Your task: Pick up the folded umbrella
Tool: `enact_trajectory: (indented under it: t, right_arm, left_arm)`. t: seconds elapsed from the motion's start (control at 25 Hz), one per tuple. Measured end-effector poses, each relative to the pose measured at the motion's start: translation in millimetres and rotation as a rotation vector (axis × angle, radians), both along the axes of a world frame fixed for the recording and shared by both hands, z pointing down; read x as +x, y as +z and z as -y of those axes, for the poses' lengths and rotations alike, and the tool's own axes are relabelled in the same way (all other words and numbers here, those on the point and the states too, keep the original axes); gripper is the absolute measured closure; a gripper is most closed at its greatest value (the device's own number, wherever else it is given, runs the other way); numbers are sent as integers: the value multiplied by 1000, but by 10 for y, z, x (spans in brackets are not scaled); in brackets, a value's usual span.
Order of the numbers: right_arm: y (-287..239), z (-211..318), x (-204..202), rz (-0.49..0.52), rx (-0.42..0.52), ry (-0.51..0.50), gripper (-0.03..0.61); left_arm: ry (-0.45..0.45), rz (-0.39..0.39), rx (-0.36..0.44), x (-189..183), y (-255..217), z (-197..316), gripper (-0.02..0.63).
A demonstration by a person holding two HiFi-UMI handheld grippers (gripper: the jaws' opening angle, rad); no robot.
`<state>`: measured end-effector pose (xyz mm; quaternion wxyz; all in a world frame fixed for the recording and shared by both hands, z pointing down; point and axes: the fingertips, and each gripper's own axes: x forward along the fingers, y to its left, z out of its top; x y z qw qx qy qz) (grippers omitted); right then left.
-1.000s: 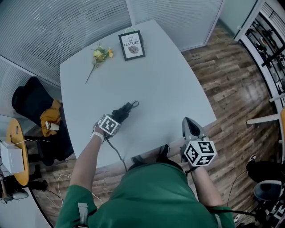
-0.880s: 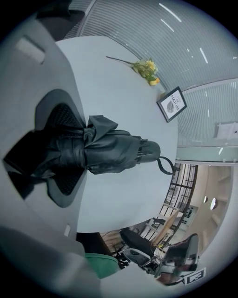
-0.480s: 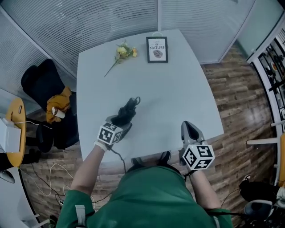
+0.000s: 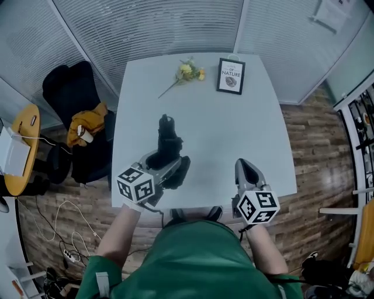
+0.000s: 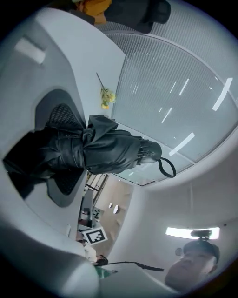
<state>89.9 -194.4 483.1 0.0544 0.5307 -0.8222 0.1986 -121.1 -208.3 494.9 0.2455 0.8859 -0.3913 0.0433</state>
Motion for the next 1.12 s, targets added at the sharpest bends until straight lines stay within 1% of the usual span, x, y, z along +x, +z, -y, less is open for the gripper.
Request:
enact_trajectory:
  t: [0.08,0.16,0.28,0.4,0.52,0.6,0.76,0.84,0.96,1.12]
  right_arm:
    - [-85,45,-120,1,22,-21,575]
    - [-164,89,-231,3,42,-40,575]
    - [-273,149,-358,-2,74,-60,575]
    - [-397,208,-447,-15,114,-74,575]
    - [-587,289,-505,-41,175,-82,575]
    - [-763,314,-505,-64,226,-85,575]
    - [-1149,384,-487,-130,342,-82,575]
    - [-1328,427,-458,-145,388,-74,575]
    - [-1577,452,-449,-137,445,-66,575]
    - [-1861,434,-555,-122,532,-89,575]
  left_arm:
    - [-19,-72,30,-23,-221,-32,354]
    - [-37,-120,47,-63,-367,-68,354]
    - [-64,-157,71,-143,-503,-122,354]
    - [-88,-168,102,-231,-641,-131,354]
    - [-113,-149,161,-309,-867,-83,356]
    - [-134,-116,219,-328,-1078,-76,356]
    - [-171,-25,404,-358,-1531,-65,356]
    - [-192,4,472,-360,-1751,-49,356]
    - [-212,18,551,-380,-2043,-24,355]
    - [-238,29,638,-406,-2321,12,356]
